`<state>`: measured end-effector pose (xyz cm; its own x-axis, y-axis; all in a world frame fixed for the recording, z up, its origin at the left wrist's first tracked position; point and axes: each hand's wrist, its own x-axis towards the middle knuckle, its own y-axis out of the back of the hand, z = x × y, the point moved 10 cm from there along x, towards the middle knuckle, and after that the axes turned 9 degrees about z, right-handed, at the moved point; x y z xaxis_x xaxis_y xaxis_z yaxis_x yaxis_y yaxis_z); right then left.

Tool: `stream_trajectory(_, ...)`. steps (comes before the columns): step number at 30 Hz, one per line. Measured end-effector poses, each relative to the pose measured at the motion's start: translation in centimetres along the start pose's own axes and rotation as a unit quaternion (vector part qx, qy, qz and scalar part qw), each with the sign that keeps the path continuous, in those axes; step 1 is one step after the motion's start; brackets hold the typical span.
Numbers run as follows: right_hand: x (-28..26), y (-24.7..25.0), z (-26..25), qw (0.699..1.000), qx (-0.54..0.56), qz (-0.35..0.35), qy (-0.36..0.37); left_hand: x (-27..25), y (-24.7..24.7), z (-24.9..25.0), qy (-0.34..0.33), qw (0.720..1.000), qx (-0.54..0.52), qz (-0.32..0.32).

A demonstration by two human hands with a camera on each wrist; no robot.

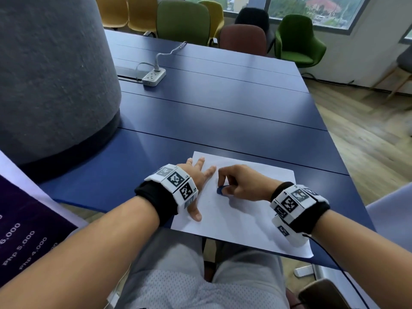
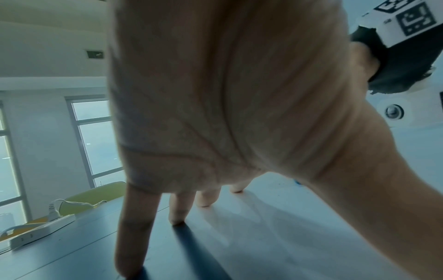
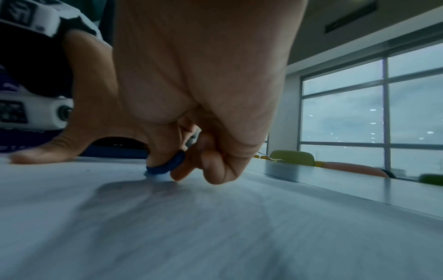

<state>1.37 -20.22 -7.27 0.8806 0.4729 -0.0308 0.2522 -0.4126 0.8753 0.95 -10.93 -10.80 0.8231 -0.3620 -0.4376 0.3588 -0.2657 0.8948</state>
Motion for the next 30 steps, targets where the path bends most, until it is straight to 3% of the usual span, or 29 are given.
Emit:
stream_trajectory(5, -2.5, -2.7, -1.3, 0.985, 0.021, -0.172, 0.023, 0.0, 0.0, 0.0, 0.003, 1.0, 0.011, -0.001)
stream_trajectory(6, -2.1, -2.5, -1.2, 0.987, 0.013, -0.161, 0.021, 0.0, 0.0, 0.1, 0.003, 1.0, 0.014, -0.001)
stream_trajectory(10, -0.5, -0.4, 0.0, 0.999, 0.033, -0.01, -0.009, 0.0, 0.0, 0.1, 0.003, 1.0, 0.013, 0.003)
stream_trajectory(11, -0.9, -0.7, -0.2, 0.999, 0.04, -0.019, -0.002, 0.0, 0.0, 0.1, 0.002, 1.0, 0.012, 0.003)
stream_trajectory(15, -2.9, -2.9, -1.6, 0.986, 0.034, -0.16, 0.021, 0.0, 0.0, 0.0, 0.004, 1.0, 0.005, -0.001)
stream_trajectory(20, -1.4, -0.8, -0.2, 0.999, 0.026, -0.032, -0.015, -0.1, -0.1, 0.0, 0.002, 1.0, 0.002, -0.003)
stream_trajectory(24, -3.7, -2.9, -1.3, 0.986, 0.037, -0.163, 0.018, -0.1, 0.0, 0.0, 0.005, 1.0, 0.003, -0.004)
stream_trajectory(25, -3.6, -2.8, -1.3, 0.986, 0.037, -0.164, 0.015, -0.1, 0.0, 0.1, 0.005, 1.0, 0.004, -0.005)
stream_trajectory(28, -2.1, -1.0, 0.1, 0.998, 0.036, -0.051, -0.019, 0.0, 0.0, 0.0, 0.004, 1.0, 0.004, -0.002)
stream_trajectory(30, -2.3, -0.9, 0.5, 0.998, 0.048, -0.029, -0.023, 0.0, 0.0, 0.0, 0.004, 1.0, 0.001, 0.003)
